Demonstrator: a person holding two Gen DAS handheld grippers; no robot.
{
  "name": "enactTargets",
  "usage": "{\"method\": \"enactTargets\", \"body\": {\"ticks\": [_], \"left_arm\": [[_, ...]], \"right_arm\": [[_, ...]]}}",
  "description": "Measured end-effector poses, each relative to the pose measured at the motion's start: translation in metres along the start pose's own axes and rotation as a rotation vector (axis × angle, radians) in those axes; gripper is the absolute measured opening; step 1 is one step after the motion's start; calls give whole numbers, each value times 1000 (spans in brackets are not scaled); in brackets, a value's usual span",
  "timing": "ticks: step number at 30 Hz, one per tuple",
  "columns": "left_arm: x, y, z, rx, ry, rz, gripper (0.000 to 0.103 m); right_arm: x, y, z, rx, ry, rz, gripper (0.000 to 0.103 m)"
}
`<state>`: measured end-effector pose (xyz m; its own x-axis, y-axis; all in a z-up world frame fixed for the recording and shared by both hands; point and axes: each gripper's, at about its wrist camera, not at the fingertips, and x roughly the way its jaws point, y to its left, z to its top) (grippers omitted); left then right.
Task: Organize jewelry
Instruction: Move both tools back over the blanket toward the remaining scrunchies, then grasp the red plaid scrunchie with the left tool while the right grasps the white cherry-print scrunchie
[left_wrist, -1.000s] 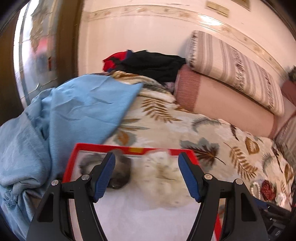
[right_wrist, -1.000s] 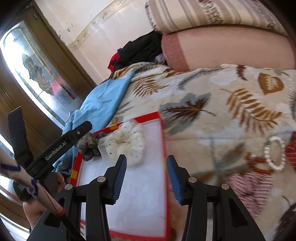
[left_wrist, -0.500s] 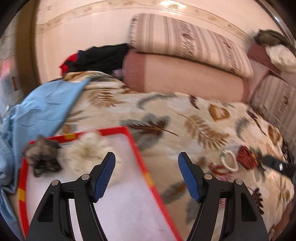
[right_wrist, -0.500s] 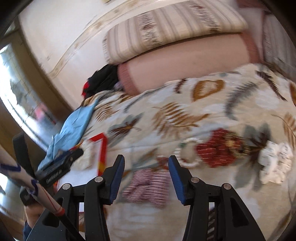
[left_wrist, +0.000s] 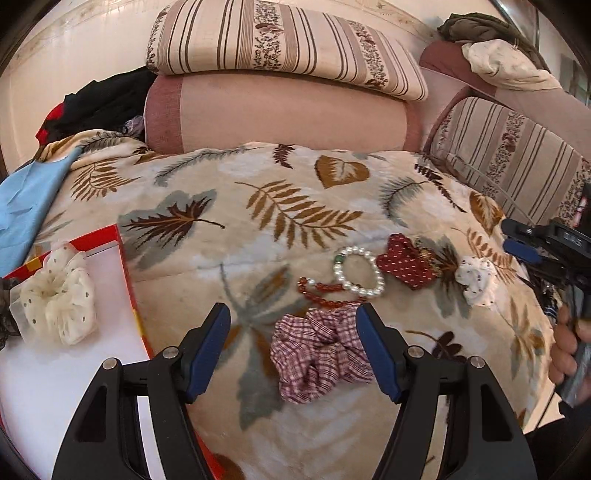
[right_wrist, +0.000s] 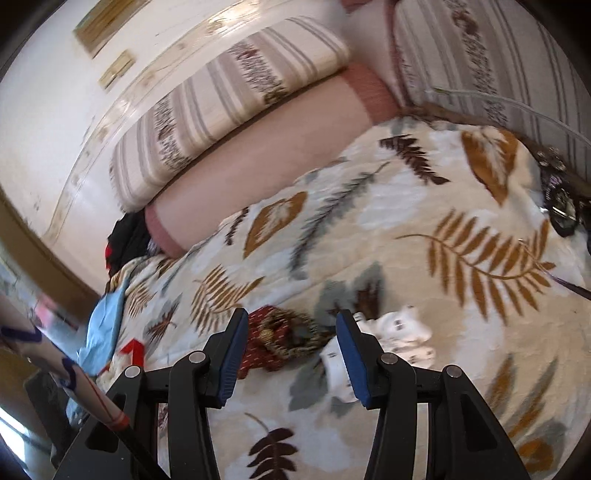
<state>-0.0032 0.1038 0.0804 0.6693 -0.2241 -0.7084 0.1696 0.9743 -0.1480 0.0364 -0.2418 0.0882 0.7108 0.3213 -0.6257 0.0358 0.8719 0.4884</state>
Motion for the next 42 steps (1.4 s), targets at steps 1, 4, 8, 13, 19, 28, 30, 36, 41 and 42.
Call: {"method": "enactTargets", "body": {"ticks": [1, 4, 8, 13, 19, 28, 30, 36, 41, 42], "left_arm": [[-4, -1, 0, 0, -10, 5, 69], [-19, -10, 6, -6, -49, 14, 69], [-49, -36, 19, -50, -104, -117, 70], [-72, -60, 29, -77, -121, -251, 78], [-34, -32, 15, -157, -30, -144, 81], [37, -25, -11, -80, 96, 19, 81], [48, -32, -13, -39, 120, 25, 81], [72, -36, -22, -11, 141, 93, 60], [70, -31, -19, -13, 114, 109, 21], [66, -29, -17, -29, 98, 92, 21]], "right_arm": [[0, -4, 4, 10, -6, -5, 53], [-5, -12, 16, 40, -39, -6, 53], [-9, -28, 21, 64, -46, -40, 57], [-13, -50, 19, 105, -18, -58, 66], [-15, -65, 16, 145, 8, -51, 67], [-12, -61, 15, 134, 35, -21, 70], [-9, -58, 15, 127, 40, -21, 71], [5, -52, 10, 97, 80, -47, 71], [14, -45, 3, 53, 112, -62, 77], [17, -42, 1, 31, 124, -74, 77]]}}
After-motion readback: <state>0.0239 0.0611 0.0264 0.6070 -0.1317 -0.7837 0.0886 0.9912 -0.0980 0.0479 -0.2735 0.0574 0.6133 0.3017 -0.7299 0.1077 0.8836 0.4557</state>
